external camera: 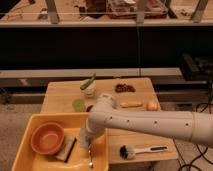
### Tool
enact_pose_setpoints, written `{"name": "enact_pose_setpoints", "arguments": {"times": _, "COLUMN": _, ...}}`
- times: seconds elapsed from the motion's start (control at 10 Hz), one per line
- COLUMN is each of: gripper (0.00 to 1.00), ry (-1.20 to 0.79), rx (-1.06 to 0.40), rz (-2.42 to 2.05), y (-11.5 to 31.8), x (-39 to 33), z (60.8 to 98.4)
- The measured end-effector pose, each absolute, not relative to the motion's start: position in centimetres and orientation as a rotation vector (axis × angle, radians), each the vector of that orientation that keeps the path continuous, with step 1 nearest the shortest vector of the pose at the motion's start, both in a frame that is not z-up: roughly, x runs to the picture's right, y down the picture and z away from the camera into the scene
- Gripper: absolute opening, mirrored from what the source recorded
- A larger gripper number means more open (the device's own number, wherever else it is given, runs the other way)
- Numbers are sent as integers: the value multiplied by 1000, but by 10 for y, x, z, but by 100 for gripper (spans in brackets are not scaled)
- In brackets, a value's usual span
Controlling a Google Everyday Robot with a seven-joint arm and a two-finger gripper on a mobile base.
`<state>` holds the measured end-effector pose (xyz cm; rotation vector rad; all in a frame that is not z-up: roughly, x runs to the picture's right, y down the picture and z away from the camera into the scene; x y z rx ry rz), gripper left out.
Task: Wipe tray with towel
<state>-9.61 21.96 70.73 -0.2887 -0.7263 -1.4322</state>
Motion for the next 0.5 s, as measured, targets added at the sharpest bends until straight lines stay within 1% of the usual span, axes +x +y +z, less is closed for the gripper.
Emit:
{"name": "enact_pose_setpoints", "arguments": {"times": 0.2, "gripper": 10, "ry": -730, "rx": -269, "rz": -1470, "y": 211, "x": -130, "z": 704}}
{"name": "enact_pose_setpoints", "arguments": {"times": 0.5, "gripper": 10, "ry": -731, "rx": -252, "rz": -1531, "y": 211, "x": -153, "z": 696}}
